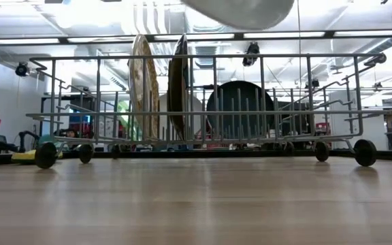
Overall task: Sort dishes
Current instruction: Put the white plate into the dish rack
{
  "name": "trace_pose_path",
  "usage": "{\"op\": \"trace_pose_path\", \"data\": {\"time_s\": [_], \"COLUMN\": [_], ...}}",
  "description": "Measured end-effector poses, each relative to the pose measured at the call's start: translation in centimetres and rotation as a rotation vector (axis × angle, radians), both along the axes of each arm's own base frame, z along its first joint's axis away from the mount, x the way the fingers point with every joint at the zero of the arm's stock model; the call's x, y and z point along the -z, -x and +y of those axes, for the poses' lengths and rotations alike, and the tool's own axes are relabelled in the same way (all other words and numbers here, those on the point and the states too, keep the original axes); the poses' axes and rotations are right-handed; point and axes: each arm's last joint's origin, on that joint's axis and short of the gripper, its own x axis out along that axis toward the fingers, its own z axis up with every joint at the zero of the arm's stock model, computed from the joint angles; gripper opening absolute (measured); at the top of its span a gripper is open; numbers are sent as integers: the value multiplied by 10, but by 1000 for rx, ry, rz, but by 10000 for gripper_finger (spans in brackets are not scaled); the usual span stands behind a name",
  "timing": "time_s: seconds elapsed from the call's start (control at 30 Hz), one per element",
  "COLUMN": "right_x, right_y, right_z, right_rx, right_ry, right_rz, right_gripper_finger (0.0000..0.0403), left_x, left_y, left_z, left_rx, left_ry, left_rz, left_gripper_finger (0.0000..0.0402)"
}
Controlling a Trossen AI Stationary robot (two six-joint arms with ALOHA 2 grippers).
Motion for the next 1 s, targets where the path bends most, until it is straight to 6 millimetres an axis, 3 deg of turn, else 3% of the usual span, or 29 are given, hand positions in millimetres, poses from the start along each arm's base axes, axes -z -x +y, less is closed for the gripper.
{"op": "trace_pose_path", "data": {"time_s": [0.13, 0.23, 0.43, 0.57, 0.77, 1.0], "right_x": [-13, -33, -69, -86, -91, -88], "right_y": [2, 16, 44, 53, 46, 24], "right_z": [-10, -23, -58, -86, -117, -149], "right_rx": [-54, -99, -156, -153, -297, -430], "right_ry": [29, 8, -20, -51, -21, 15], "right_rz": [-25, -79, -210, -309, -365, -425], "right_gripper_finger": [0, 0, 0, 0, 0, 0], "left_x": [-10, -26, -45, -54, -63, -63], "left_y": [2, 2, 8, 17, 27, 19], "left_z": [1, 1, 9, 22, 38, 44], "left_rx": [-42, -80, -297, -316, -297, -343], "left_ry": [-57, -133, -377, -402, -338, -271], "left_rz": [-10, -13, 79, 96, 79, 60], "left_gripper_finger": [171, 171, 171, 171, 171, 171]}}
